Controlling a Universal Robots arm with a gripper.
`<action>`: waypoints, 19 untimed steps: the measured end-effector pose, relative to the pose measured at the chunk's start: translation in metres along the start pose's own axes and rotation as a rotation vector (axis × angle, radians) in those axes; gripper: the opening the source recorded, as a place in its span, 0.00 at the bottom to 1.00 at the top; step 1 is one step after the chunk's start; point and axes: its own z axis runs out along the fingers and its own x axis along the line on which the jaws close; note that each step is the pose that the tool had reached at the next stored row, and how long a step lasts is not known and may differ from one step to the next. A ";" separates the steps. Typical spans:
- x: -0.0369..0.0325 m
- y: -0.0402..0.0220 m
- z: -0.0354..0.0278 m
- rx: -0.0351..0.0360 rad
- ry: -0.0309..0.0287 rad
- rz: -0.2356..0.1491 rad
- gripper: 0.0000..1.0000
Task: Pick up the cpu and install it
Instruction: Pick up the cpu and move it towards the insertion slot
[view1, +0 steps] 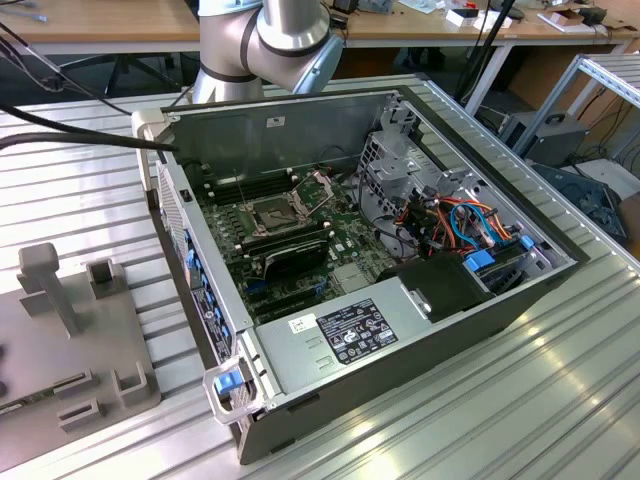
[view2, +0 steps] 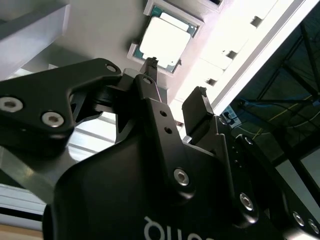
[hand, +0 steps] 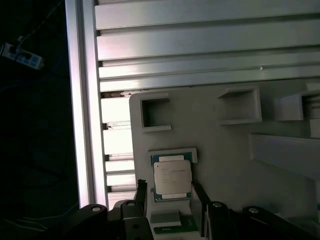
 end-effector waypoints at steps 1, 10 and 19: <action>0.0000 -0.0001 0.0015 -0.0001 0.0000 0.000 0.48; -0.0001 -0.0002 0.0046 0.0000 0.0000 0.000 0.48; -0.0026 -0.0001 0.0071 -0.0001 -0.0001 0.000 0.48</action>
